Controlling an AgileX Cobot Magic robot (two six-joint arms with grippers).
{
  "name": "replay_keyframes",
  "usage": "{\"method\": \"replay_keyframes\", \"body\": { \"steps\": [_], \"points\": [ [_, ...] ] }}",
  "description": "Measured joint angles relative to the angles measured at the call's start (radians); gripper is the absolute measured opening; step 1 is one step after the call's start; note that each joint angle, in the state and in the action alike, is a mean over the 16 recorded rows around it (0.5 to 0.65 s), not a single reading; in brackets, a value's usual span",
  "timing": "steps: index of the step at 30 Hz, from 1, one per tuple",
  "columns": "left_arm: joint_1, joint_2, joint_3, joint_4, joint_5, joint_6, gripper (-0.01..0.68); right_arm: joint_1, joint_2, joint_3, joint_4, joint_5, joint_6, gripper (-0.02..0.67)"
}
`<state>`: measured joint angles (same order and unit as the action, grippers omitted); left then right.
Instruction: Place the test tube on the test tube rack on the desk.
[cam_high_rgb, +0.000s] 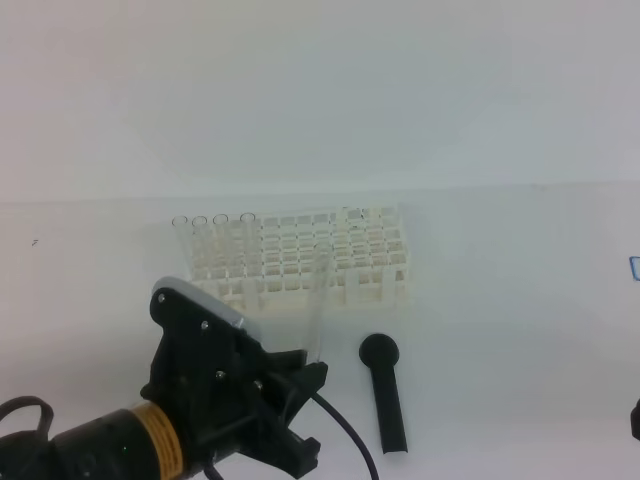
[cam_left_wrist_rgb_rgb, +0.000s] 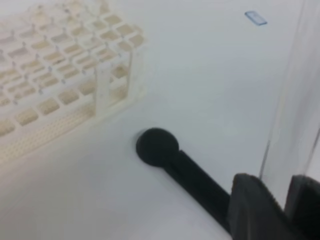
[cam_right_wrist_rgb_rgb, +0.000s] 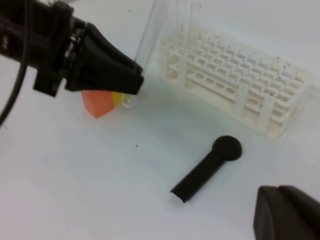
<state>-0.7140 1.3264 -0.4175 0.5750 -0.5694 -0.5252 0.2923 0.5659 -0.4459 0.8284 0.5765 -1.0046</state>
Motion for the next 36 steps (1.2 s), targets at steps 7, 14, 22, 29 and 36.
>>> {"method": "replay_keyframes", "body": {
  "steps": [7,14,22,29,36],
  "points": [
    [0.055,0.080,0.053,0.002,-0.277,0.002,0.006,0.000,0.000,0.000,0.061,0.008,-0.072,-0.001],
    [0.150,0.245,0.130,0.094,-0.603,0.014,0.013,0.000,0.007,0.000,0.115,0.015,-0.168,-0.001],
    [0.214,0.370,0.168,0.238,-0.738,0.059,0.013,0.001,0.072,0.000,0.273,0.059,-0.336,-0.001],
    [0.216,0.347,0.136,0.329,-0.738,0.074,0.013,0.002,0.188,0.000,0.473,0.141,-0.554,-0.001],
    [0.216,0.300,0.098,0.385,-0.738,0.040,0.013,0.002,0.280,-0.001,0.597,0.205,-0.727,-0.001]
  ]
}}
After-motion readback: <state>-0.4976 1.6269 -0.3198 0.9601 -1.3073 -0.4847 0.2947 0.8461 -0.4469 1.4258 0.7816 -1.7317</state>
